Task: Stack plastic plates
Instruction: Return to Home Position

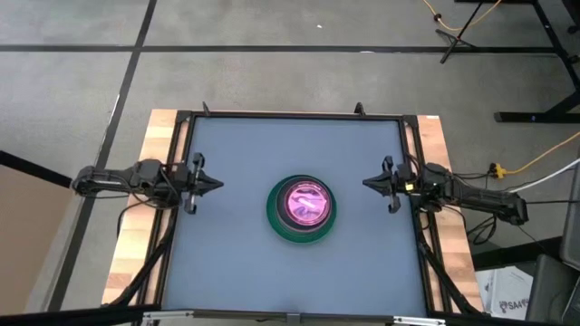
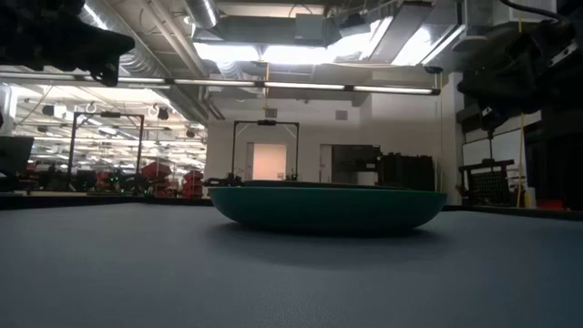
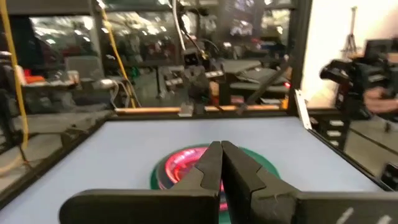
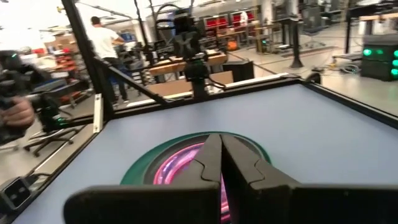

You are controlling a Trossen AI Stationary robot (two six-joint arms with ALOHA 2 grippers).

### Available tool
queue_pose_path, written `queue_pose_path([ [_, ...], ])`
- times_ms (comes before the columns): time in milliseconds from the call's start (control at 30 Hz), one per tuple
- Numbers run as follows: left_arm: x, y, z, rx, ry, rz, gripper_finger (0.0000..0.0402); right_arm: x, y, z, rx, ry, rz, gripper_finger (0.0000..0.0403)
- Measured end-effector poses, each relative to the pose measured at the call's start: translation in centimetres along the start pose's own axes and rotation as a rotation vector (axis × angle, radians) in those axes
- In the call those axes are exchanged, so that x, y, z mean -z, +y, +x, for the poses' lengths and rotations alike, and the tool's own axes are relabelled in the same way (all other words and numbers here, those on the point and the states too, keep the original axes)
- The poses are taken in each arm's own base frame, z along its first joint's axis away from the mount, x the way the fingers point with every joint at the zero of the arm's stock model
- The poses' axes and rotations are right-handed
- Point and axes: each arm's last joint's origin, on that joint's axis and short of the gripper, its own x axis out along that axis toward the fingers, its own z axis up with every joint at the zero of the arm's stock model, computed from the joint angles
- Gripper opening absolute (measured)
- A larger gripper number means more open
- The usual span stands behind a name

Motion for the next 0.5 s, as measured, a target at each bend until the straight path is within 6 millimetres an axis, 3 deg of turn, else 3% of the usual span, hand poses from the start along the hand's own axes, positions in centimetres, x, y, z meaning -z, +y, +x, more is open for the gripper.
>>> queue_pose_path([
  [167, 2.7, -0.1, 0.8, 0.007, -0.032, -0.009, 0.0001, 0.1, -0.1, 0.0, 0.030, 0.002, 0.022, 0.0001],
  [500, 3.3, -0.2, 0.9, 0.034, 0.021, 0.001, 0.0001, 0.1, -0.1, 0.0, 0.022, 0.006, 0.024, 0.0001],
])
